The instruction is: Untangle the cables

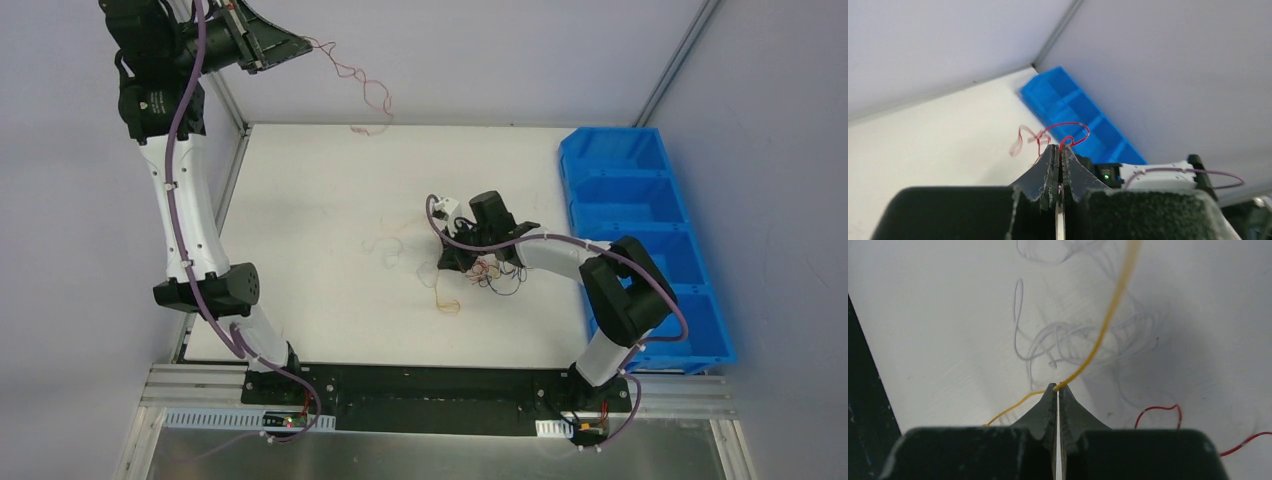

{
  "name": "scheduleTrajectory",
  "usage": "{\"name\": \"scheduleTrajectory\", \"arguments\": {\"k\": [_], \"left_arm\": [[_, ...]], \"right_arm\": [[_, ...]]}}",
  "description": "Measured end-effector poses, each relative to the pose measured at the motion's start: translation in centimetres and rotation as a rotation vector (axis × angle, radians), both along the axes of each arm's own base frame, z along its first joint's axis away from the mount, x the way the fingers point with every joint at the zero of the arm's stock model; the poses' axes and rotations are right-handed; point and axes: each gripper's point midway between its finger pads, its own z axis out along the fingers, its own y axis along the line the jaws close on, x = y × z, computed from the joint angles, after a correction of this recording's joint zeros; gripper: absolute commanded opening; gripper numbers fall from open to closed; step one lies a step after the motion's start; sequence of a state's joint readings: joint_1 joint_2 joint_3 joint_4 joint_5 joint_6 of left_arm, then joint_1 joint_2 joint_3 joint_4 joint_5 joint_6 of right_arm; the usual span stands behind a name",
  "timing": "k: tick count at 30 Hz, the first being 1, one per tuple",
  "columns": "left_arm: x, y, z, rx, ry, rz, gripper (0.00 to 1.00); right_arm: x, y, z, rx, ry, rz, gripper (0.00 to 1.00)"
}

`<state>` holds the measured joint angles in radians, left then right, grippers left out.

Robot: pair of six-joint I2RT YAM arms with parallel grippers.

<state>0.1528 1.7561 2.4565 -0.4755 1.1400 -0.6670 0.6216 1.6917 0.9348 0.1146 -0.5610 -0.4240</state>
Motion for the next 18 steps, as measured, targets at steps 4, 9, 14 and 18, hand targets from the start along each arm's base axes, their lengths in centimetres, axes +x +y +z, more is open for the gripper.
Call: {"name": "scheduleTrajectory", "arguments": {"k": [4,9,14,18], "left_arm": [[0.2,0.8,0.2,0.025,-0.05,0.087,0.0],[-1.1,0.0,-4.2,0.074,0.005,0.102,0.0],[-3.2,-3.4,-9.1,0.132,0.056,0.024,0.0],[-4.8,-6.8,-12.6,0.156,0.119,-0.078,0.0]], "right_arm": [[-2.2,-1.1,-0.7,-0.099,0.129,0.015,0.0],[-1.4,-1.5,4.1,-0.101,0.129,-0.004,0.0],[0.7,-1.7,15.1,-0.006,-0.011,-0.036,0.0],[2.1,-0.3,25.2,0.123,-0.2,-0.027,0.0]]}}
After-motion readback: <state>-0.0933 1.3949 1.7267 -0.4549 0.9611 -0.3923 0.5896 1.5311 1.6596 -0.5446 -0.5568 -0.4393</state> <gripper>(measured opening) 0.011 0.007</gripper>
